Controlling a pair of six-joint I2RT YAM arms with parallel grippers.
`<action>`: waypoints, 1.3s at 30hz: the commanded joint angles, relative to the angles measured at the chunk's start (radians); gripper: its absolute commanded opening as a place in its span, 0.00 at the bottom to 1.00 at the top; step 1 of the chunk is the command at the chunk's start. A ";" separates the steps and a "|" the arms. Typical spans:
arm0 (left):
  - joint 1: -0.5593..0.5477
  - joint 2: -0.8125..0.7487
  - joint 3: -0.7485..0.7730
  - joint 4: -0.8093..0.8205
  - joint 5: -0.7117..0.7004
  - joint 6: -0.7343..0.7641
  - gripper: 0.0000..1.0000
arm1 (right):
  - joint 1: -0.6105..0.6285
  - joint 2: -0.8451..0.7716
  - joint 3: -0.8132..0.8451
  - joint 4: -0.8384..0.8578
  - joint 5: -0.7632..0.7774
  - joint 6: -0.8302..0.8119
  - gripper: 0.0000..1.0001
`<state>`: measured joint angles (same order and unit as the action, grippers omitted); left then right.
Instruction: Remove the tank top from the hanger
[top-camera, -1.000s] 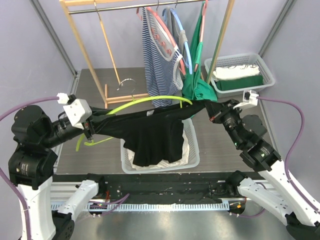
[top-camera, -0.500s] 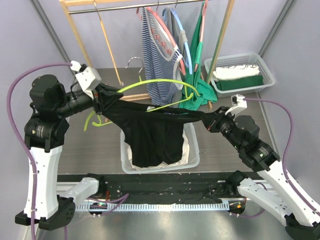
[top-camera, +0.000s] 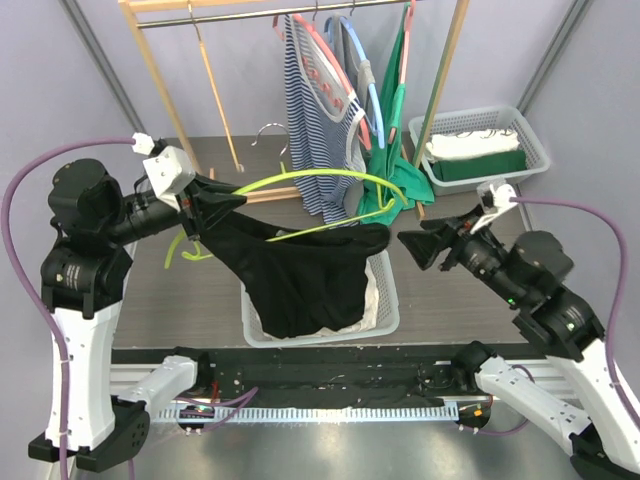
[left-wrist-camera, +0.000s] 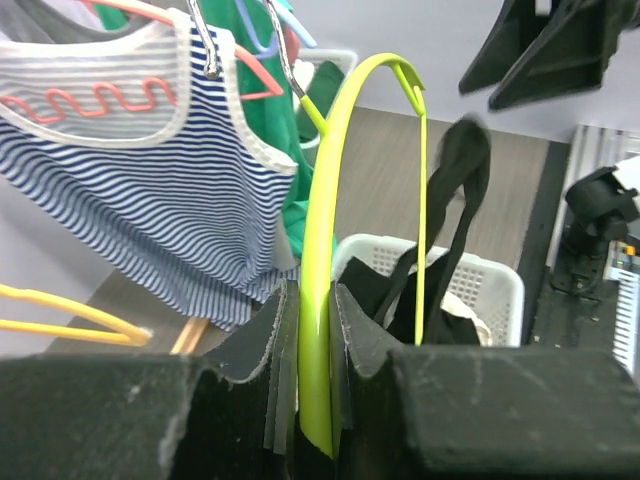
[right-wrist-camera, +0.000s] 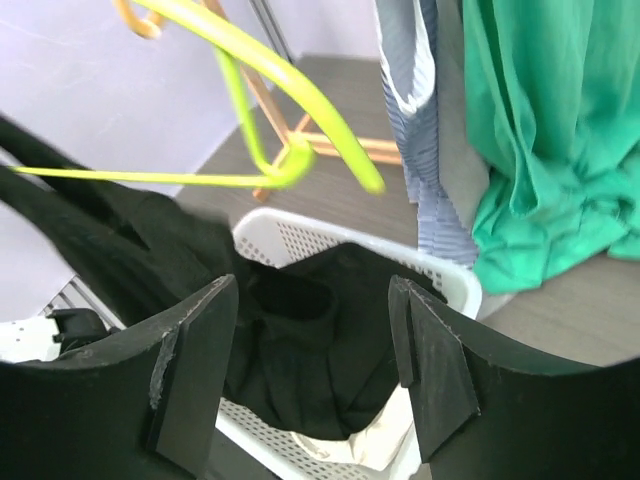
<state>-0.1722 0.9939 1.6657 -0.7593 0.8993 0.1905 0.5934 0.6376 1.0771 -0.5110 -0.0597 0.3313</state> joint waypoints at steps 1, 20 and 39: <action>-0.019 0.026 0.017 -0.027 0.075 -0.006 0.00 | -0.004 -0.045 0.124 0.012 -0.035 -0.086 0.69; -0.174 0.057 0.109 -0.301 0.211 0.180 0.00 | -0.004 0.195 0.371 0.054 -0.509 -0.230 0.74; -0.177 0.086 0.210 -0.380 0.165 0.495 0.00 | -0.004 0.203 0.279 -0.003 -0.821 -0.138 0.64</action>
<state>-0.3450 1.0657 1.8153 -1.1442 1.0538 0.6399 0.5915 0.8410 1.3712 -0.5102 -0.8402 0.1677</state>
